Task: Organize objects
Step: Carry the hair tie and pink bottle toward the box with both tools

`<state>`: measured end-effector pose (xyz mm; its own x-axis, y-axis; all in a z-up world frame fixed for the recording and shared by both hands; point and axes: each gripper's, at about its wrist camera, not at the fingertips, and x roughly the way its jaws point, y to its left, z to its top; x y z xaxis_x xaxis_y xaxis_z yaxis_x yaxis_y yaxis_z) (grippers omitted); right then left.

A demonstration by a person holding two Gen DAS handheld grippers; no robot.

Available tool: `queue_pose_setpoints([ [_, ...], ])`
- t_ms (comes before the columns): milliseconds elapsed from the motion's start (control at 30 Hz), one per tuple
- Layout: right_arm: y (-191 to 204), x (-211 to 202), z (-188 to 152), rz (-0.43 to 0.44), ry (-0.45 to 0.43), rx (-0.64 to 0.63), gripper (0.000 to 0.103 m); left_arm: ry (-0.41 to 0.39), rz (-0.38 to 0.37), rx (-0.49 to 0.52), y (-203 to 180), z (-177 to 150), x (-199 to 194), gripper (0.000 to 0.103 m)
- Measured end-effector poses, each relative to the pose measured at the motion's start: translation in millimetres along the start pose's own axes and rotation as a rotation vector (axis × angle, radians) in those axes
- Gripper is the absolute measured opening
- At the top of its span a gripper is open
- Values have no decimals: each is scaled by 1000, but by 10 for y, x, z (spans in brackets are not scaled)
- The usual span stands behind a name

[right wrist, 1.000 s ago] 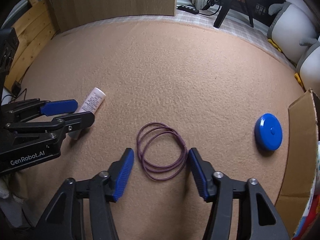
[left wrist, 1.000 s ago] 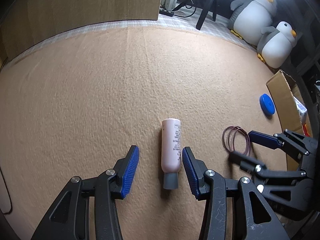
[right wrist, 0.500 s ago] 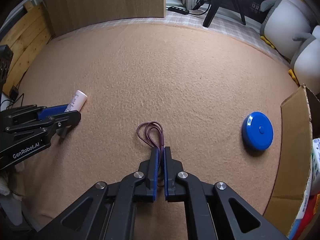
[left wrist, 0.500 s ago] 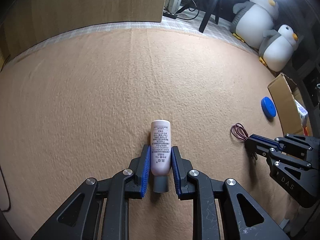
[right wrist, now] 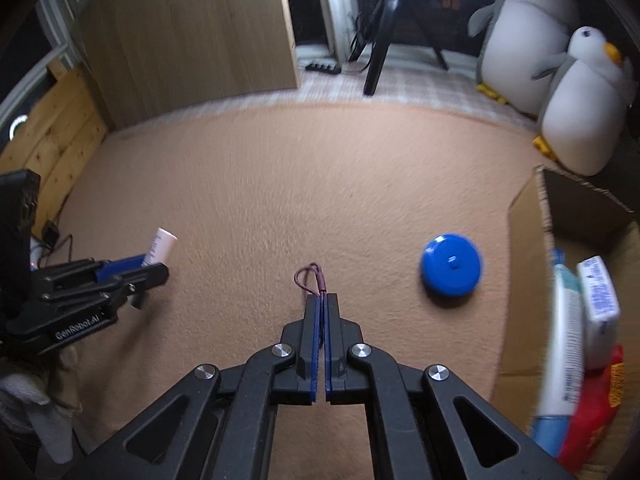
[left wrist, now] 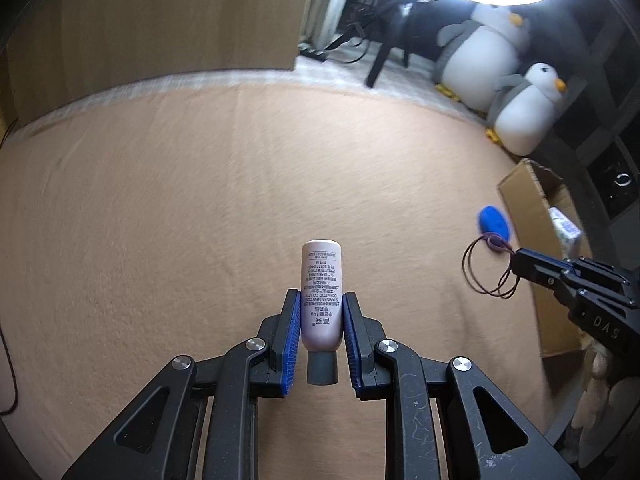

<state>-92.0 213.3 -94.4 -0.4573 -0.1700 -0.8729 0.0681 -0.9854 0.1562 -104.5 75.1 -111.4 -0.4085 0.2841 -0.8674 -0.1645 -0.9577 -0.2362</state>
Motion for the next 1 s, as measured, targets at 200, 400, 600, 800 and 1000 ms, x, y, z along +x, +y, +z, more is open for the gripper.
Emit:
queue_pose_setpoints([
  [200,-234,-395,32,-12,-79,35,2,-31,-40,52,-398,120,-123,22],
  [400,-561,-730,-35,-43,-135,76,2,-54,-73,130,-917,240,-153,22],
  [600,-928,-989,-141,-90,-172,123,2,-68,-93,223,-1523,294,-149,22],
  [800,-1285,-1163,-271,-133,-189,169,2,-72,-127,300,-2110,342,-68,22],
  [1000,-1571,-1262,-395,-158,-195,210,2,-63,-160,365,-2590,343,51,22],
])
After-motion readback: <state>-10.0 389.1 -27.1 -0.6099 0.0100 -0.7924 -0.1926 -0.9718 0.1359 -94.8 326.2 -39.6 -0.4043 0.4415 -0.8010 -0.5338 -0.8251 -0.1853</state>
